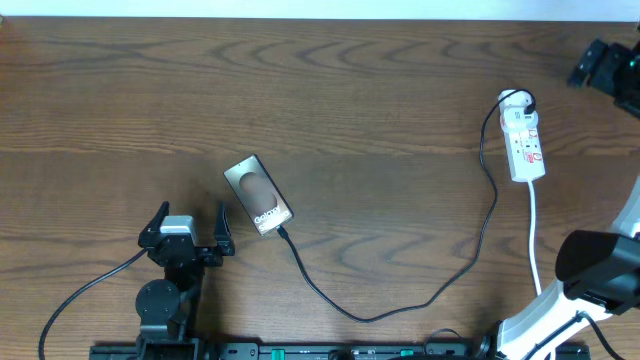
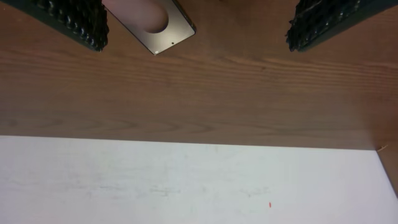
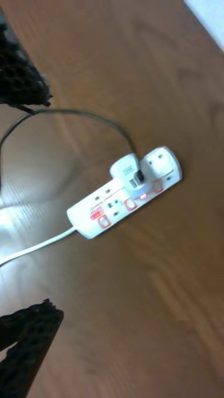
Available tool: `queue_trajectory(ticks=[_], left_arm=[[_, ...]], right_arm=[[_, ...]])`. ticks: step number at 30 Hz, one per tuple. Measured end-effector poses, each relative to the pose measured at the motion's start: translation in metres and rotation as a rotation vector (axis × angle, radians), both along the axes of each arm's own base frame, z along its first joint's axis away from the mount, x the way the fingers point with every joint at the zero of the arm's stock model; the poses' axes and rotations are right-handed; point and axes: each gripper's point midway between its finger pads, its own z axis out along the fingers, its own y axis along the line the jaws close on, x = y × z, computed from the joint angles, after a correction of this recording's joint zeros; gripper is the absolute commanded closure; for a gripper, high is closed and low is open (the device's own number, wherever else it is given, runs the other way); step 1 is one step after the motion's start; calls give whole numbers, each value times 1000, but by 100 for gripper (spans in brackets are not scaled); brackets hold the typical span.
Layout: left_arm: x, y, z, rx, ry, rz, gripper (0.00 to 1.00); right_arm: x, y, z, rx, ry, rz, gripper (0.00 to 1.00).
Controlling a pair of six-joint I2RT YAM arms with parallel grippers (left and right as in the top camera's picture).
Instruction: Plug charger to phone and switch on socket
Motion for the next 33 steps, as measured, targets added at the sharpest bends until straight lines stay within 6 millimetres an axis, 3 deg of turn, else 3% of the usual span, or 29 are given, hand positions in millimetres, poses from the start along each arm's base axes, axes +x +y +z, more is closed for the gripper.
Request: queue_trajectory(ticks=[5,9,13,18,22,27,33], left_arm=[[0,0,1,0,-1,0,6],[0,0,0,0,0,0,6],[0,0,1,0,1,0,6],[0,0,1,0,1,-2,6],[0,-1,1,0,1,-3,6],[0,-1,1,0,2,-3,6],[0,-1,1,0,2,-3,6]], right_arm=[[35,13,3,-11,-169,-4,1],[56,54,-5,-15,-313,79,1],[65,94,-17,-15,-440,165,1],[63,126,-29,-28,-612,231,1],[49,148,-28,-37,-764,275,1],[12,163,-26,-61,-907,292,1],[-34,160,-57,-84,-910,270,1]])
